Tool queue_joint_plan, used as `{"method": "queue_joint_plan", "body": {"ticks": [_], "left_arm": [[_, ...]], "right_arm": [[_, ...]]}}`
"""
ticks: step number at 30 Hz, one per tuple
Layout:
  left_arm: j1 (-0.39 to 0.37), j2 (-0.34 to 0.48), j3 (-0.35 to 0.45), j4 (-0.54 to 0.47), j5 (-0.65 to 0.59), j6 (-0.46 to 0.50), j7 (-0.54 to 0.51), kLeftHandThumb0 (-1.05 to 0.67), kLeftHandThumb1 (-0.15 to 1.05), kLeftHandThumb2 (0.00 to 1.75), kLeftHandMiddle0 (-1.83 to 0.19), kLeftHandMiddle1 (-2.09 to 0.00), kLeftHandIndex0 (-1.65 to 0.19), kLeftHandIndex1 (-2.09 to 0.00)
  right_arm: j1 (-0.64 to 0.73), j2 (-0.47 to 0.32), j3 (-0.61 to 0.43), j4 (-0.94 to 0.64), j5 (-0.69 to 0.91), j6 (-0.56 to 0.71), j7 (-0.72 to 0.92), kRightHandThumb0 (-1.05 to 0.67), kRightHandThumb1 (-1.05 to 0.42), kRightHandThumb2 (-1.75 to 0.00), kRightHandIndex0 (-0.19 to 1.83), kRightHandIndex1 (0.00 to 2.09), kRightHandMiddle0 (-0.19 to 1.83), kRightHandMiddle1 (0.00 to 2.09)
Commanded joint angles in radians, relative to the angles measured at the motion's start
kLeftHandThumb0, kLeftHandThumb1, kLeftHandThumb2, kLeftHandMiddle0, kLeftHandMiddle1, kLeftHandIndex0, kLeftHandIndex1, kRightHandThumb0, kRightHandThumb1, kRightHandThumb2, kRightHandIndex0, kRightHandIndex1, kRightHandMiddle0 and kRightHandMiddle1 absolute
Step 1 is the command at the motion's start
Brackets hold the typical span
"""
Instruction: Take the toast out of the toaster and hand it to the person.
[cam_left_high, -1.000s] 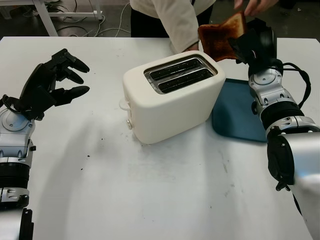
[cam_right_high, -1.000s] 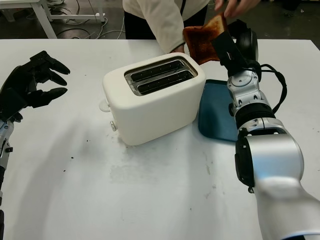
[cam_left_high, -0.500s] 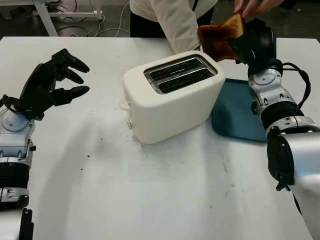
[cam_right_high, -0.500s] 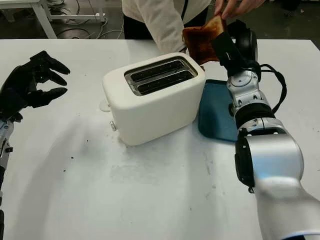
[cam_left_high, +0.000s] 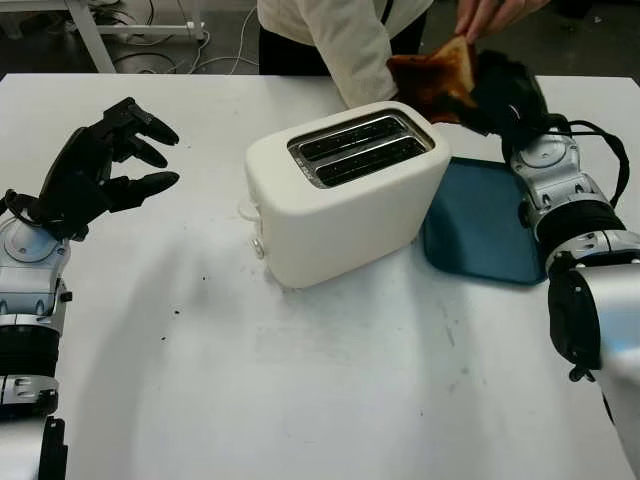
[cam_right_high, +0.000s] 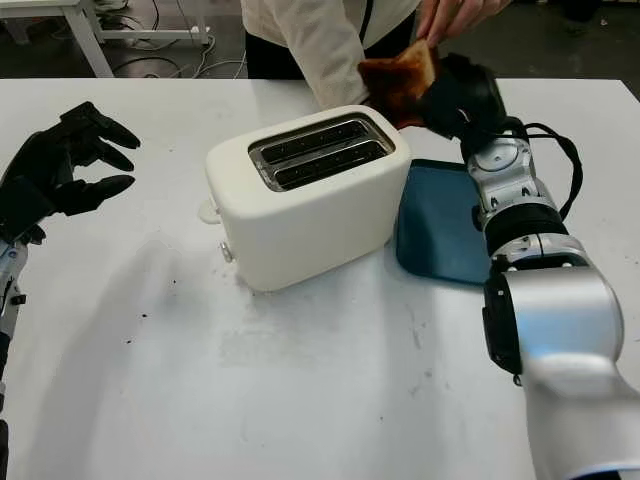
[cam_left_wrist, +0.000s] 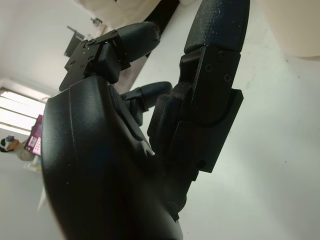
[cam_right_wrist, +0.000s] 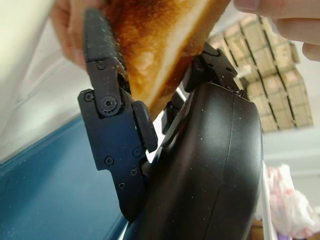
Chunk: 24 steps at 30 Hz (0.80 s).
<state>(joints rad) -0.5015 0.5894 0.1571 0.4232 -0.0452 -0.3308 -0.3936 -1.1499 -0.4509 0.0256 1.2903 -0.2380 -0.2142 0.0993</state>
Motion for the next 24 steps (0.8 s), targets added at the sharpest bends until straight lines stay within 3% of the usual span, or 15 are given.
{"method": "queue_joint_plan", "body": {"ticks": [1,7,16,21,24], "left_arm": [[0.014,-0.004,0.007,-0.014,0.0,0.01,0.009,-1.05,0.92,0.13,-0.21,-1.52,-0.21,-1.43],[0.016,-0.005,0.008,-0.016,-0.003,0.011,0.007,-1.05,0.92,0.12,-0.21,-1.52,-0.21,-1.42],[0.025,-0.013,0.015,-0.016,-0.017,0.003,0.004,-1.05,0.92,0.11,-0.21,-1.53,-0.2,-1.42],[0.061,-0.02,0.034,-0.038,-0.041,-0.004,-0.004,-1.05,0.92,0.12,-0.22,-1.48,-0.22,-1.38],[0.102,-0.024,0.044,-0.082,-0.055,0.001,-0.008,-1.05,0.92,0.12,-0.23,-1.46,-0.24,-1.37]], "right_arm": [[-0.007,-0.012,-0.003,-0.002,0.004,-0.025,0.012,-0.93,-0.91,-0.05,0.0,0.0,0.02,0.0],[-0.006,-0.019,0.004,-0.002,-0.005,-0.037,0.02,-0.89,-0.9,-0.01,0.0,0.0,0.0,0.0],[0.02,-0.058,-0.007,-0.021,0.007,-0.074,-0.008,-1.04,-0.87,0.0,0.0,0.0,0.0,0.0],[0.111,-0.101,-0.081,-0.097,0.079,-0.124,-0.006,-0.97,-0.85,-0.01,0.0,0.0,0.0,0.0],[0.266,-0.124,-0.124,-0.282,0.111,-0.186,-0.035,-1.0,-0.86,-0.01,0.01,0.0,0.0,0.0]]}}
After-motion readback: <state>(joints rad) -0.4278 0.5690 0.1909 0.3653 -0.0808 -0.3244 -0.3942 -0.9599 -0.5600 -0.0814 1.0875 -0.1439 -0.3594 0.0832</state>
